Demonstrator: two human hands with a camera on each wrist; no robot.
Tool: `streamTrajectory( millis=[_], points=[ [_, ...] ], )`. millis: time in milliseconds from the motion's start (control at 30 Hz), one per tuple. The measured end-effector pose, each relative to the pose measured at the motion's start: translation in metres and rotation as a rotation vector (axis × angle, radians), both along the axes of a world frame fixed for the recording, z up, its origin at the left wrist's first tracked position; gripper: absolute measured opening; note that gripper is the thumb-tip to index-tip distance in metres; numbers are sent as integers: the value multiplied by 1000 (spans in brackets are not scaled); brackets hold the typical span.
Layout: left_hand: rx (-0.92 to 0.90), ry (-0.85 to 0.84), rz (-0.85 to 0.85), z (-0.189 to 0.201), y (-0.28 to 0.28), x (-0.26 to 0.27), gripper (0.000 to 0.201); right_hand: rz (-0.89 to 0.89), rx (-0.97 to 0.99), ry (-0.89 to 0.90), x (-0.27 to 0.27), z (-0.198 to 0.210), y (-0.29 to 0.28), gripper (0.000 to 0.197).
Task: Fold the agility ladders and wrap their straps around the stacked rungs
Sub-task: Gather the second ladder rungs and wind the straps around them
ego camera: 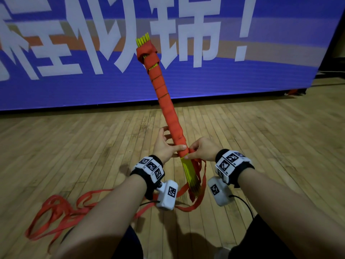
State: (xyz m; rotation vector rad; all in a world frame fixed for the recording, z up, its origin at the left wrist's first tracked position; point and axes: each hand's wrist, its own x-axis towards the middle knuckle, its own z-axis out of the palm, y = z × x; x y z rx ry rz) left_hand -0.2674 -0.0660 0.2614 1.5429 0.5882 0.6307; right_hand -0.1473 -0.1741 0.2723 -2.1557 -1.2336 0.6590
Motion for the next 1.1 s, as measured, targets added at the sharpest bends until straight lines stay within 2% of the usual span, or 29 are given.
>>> streamTrajectory(
  millis=[167,300,400,600,867,967,1100],
  points=[
    [-50,-7,-49,3,1,0,72,-88,39,-70,3,-6,1,25],
    [-131,-10,-160,4,7,-2,78,-54,74,18,10,-3,-2,37],
    [-121,14,-196,2,11,-3,80,-14,60,49,14,-2,-4,37],
    [-29,38,-136,-1,16,-2,76,20,85,106,13,1,-6,19],
    [-70,-29,-54,-3,9,0,70,-8,101,164,17,-1,-4,19],
    [-76,-25,-22,-5,10,0,69,-6,101,145,16,-1,-5,11],
    [-86,-7,-15,-8,12,2,65,38,69,118,14,-2,-6,13]
  ],
)
